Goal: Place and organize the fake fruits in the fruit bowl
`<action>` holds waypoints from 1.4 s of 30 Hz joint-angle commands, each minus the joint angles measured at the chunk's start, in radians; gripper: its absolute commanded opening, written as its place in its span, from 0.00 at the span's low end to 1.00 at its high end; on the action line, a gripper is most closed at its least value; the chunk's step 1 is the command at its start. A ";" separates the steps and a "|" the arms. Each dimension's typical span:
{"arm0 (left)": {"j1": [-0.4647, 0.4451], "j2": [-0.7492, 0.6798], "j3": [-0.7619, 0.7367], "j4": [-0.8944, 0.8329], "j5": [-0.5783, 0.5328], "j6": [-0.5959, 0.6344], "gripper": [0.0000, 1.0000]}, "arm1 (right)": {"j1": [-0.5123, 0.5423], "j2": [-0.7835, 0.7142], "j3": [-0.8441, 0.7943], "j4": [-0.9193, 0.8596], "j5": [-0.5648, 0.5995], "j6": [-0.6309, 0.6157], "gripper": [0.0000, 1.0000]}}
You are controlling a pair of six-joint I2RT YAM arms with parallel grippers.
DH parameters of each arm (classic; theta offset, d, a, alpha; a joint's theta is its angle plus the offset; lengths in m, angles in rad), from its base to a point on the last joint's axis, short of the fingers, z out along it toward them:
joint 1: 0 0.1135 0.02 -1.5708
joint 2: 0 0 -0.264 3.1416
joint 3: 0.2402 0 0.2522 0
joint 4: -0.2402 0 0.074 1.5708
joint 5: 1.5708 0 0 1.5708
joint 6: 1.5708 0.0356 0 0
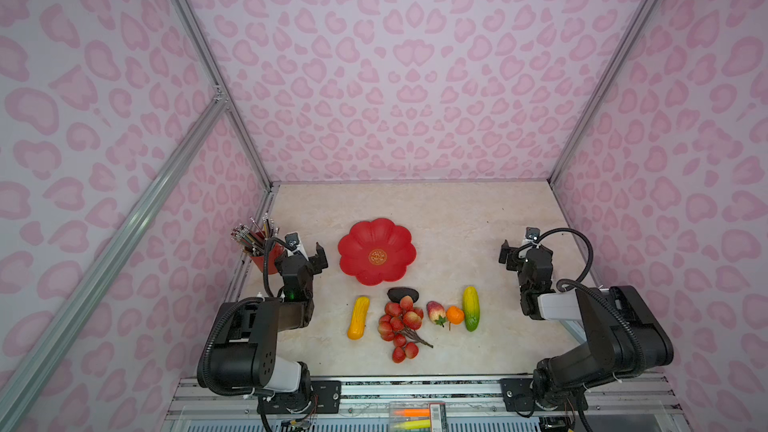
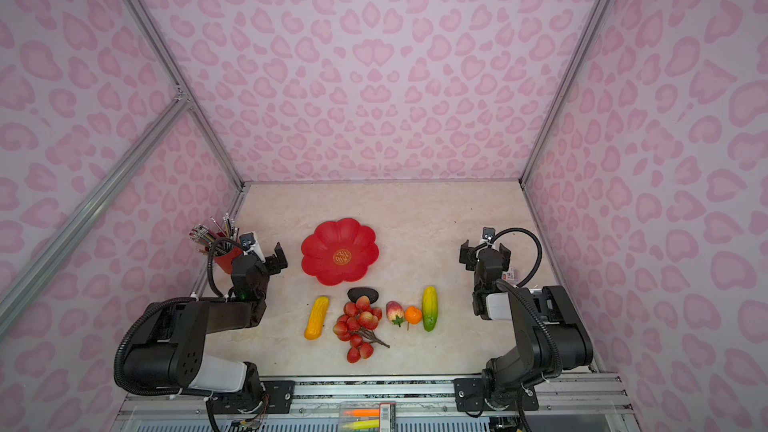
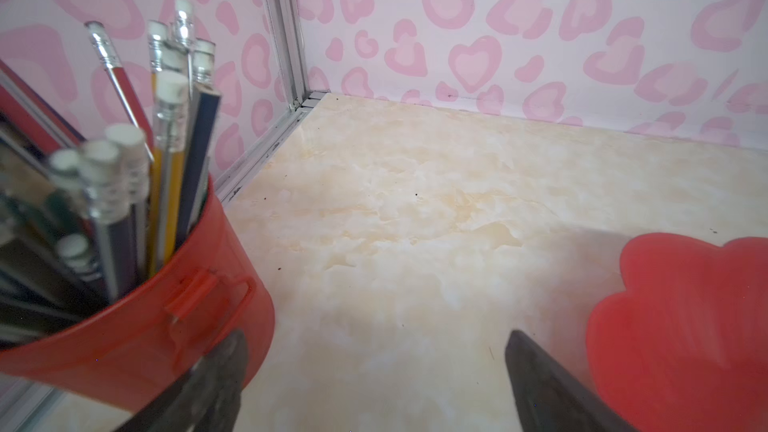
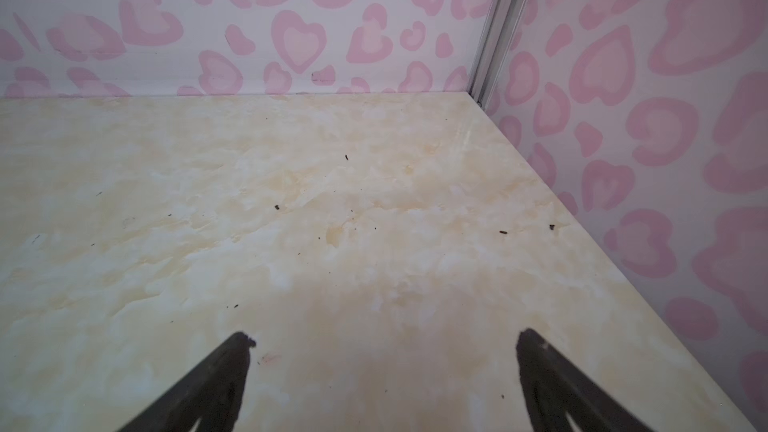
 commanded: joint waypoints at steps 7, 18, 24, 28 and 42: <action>0.001 0.005 0.006 0.045 0.004 -0.001 0.97 | -0.002 0.002 -0.002 0.011 -0.002 0.004 1.00; 0.001 0.005 0.006 0.045 0.004 -0.002 0.97 | -0.005 0.001 -0.001 0.009 -0.005 0.006 1.00; 0.001 0.004 0.007 0.045 0.005 -0.002 0.97 | -0.006 0.000 -0.003 0.010 -0.005 0.005 1.00; 0.001 0.000 0.000 0.053 0.005 0.001 0.97 | -0.006 -0.001 -0.004 0.012 -0.005 0.004 1.00; -0.058 -0.341 0.159 -0.490 -0.044 -0.197 0.99 | -0.003 -0.274 0.231 -0.661 0.078 0.294 1.00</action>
